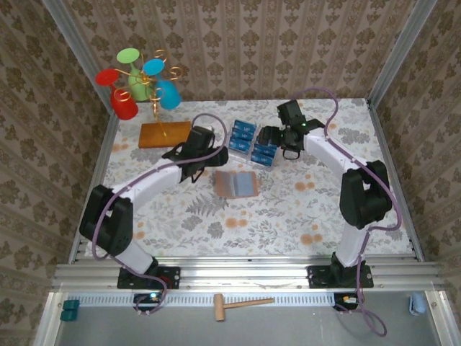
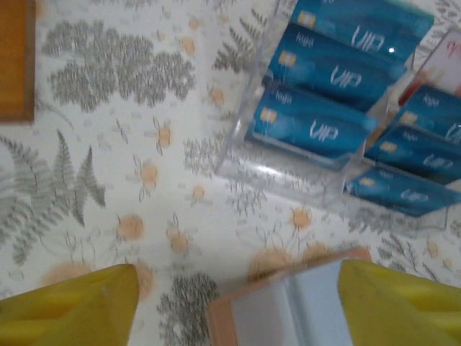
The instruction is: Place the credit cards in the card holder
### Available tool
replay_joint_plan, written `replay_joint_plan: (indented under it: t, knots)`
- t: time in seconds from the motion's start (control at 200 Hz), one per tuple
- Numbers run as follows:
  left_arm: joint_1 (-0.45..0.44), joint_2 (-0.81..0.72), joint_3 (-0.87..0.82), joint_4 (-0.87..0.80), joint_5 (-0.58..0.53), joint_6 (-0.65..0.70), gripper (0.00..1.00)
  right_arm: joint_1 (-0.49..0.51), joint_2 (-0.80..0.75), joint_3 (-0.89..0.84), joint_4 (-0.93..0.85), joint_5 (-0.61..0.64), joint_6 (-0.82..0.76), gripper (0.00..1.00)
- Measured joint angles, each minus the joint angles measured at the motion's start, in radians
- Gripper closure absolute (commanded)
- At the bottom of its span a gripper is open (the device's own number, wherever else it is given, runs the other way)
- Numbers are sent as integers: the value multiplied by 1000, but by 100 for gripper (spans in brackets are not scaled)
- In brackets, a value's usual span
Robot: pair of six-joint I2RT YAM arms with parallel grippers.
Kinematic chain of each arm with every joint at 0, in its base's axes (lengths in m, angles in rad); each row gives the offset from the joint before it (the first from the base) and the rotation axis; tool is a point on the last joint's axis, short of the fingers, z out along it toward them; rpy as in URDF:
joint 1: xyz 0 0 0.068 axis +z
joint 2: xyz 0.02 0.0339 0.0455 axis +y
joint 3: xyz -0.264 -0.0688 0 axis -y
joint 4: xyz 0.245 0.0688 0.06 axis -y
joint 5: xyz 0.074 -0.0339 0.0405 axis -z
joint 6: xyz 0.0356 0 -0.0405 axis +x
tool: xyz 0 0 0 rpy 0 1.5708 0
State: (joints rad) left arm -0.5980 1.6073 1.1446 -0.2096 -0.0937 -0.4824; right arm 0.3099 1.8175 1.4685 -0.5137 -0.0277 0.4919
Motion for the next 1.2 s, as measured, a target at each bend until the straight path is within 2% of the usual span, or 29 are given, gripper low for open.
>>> replay_joint_plan:
  t: [0.395, 0.475, 0.72, 1.195]
  knots:
    - [29, 296, 253, 79, 51, 74, 12, -59, -132, -206, 84, -63, 65, 7]
    - [51, 344, 279, 123, 79, 79, 5, -68, -155, -238, 94, -69, 74, 7]
    - [94, 457, 336, 253, 160, 77, 1, -89, -229, -298, 107, -85, 88, 7]
    - [74, 586, 404, 445, 316, -36, 0, -121, -280, -338, 107, -87, 88, 7]
